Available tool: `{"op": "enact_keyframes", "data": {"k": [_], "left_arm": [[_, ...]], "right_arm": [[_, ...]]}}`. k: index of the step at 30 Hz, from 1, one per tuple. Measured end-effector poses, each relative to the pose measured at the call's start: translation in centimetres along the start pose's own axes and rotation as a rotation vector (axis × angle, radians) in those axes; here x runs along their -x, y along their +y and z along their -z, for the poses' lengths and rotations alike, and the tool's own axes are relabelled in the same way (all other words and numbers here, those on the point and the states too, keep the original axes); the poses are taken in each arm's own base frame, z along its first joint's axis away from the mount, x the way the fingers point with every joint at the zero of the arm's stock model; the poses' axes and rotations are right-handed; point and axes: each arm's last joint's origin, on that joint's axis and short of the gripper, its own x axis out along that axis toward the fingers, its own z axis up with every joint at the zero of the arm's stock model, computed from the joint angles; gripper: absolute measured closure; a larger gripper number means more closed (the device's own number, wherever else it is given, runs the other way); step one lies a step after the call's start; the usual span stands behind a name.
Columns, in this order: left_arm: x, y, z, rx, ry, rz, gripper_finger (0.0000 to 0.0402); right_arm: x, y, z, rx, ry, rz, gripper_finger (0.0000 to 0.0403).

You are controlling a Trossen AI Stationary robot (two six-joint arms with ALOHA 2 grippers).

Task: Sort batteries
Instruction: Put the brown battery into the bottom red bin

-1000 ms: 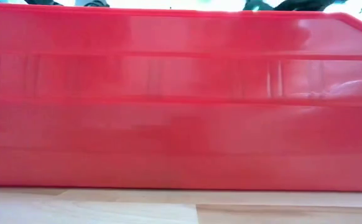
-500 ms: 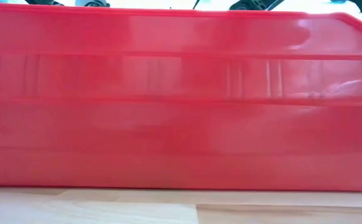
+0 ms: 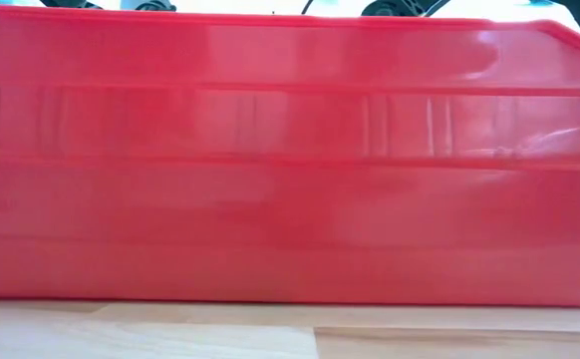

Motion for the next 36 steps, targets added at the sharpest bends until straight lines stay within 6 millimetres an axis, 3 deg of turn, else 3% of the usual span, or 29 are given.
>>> {"op": "enact_keyframes", "data": {"k": [5, 11, 15, 17, 20, 23, 29, 32, 36], "left_arm": [[0.0, 0.0, 0.0, -0.016, 0.000, 0.000, 0.0245], [0.0, 0.0, 0.0, -0.016, 0.000, 0.000, 0.0245], [0.0, 0.0, 0.0, -0.015, 0.000, 0.000, 0.0245], [0.0, 0.0, 0.0, -0.015, 0.001, 0.000, 0.0245], [0.0, 0.0, 0.0, -0.015, 0.001, 0.000, 0.0245], [0.0, 0.0, 0.0, -0.036, 0.001, 0.000, 0.0245], [0.0, 0.0, 0.0, -0.066, 0.001, 0.000, 0.0245], [0.0, 0.0, 0.0, -0.062, 0.003, -0.001, 0.0245], [0.0, 0.0, 0.0, -0.037, 0.003, -0.001, 0.0245]], "right_arm": [[0.0, -0.1, -0.1, -0.004, -0.018, 0.014, 0.0183], [0.3, -0.5, 0.4, 0.187, -0.034, 0.060, 0.0183], [2.6, -0.9, 1.2, 0.254, -0.037, 0.053, 0.0183], [4.1, -1.2, 2.6, 0.296, -0.060, 0.051, 0.0183], [5.4, -2.2, 6.3, 0.427, -0.030, 0.095, 0.0183], [5.7, -3.5, 10.3, 0.615, 0.002, 0.175, 0.0183], [5.5, -5.0, 17.0, 1.125, 0.110, 0.139, 0.0183], [5.1, -6.0, 18.5, 1.254, 0.108, 0.156, 0.0183], [4.5, -6.7, 19.0, 1.335, 0.072, 0.176, 0.0183]]}}
